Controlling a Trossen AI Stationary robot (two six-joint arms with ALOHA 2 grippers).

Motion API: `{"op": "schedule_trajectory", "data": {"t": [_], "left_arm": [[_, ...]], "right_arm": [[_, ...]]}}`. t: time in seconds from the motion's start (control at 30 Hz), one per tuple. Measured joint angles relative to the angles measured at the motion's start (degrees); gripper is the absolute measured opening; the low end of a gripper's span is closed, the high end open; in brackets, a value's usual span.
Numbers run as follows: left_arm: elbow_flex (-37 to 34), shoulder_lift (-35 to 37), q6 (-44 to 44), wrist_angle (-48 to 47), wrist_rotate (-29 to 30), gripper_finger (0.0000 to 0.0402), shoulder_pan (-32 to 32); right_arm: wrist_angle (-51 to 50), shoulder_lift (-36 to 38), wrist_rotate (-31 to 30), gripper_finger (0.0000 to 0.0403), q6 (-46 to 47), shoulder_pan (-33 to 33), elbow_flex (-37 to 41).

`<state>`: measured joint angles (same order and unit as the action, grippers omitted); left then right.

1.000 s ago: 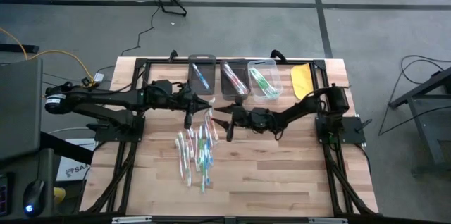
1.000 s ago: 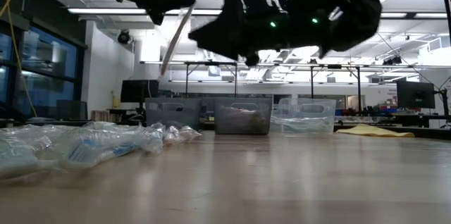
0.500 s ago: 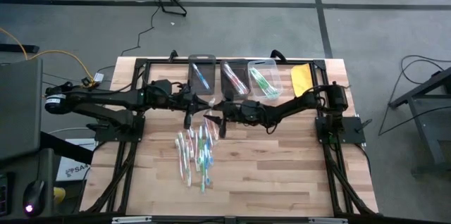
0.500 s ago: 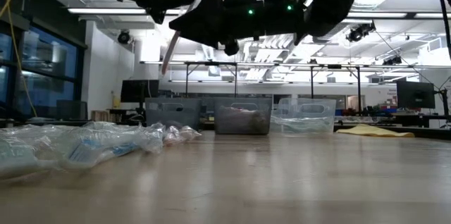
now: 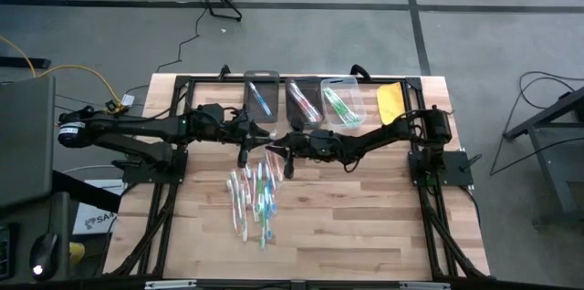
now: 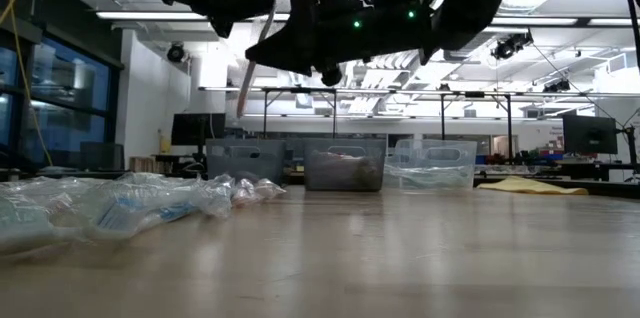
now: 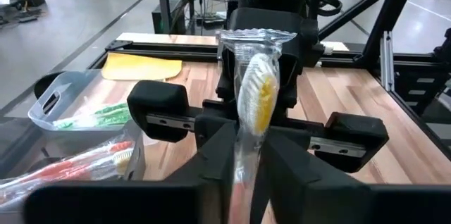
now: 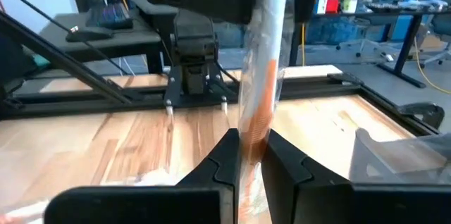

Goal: Pick & Place Toothbrushes
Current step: Put the orange toothbrush into the right black bin

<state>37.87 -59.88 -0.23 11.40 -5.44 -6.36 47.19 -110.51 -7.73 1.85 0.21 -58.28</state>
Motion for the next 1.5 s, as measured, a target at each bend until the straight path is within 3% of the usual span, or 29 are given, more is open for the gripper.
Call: {"op": "schedule_trajectory", "data": {"t": [0.2,0.33,0.63,0.93,1.1,1.5], "left_arm": [[0.0,2.9,0.1,-3.4,2.9,0.0154,0.0],[0.0,6.0,0.7,-8.9,7.2,0.0179,0.0],[-0.1,9.0,-0.1,-17.0,9.5,0.0161,0.0],[-0.1,10.3,-0.1,-19.0,9.7,0.0132,0.0],[-0.1,10.3,0.0,-19.2,9.7,0.0125,0.0],[0.0,11.3,-1.2,-23.6,10.6,0.0124,0.0]], "right_arm": [[-13.6,5.3,-4.2,0.0028,2.5,-0.7,0.0],[-28.5,10.6,-4.1,0.0028,6.1,-3.7,-2.0],[-68.2,12.2,1.7,0.0030,11.6,-14.4,-19.1],[-79.9,11.7,8.3,0.0030,10.5,-24.1,-25.2],[-86.5,7.7,13.0,0.0030,10.5,-27.8,-29.1],[-111.1,-12.0,10.8,0.0031,7.4,-28.2,-57.1]]}}
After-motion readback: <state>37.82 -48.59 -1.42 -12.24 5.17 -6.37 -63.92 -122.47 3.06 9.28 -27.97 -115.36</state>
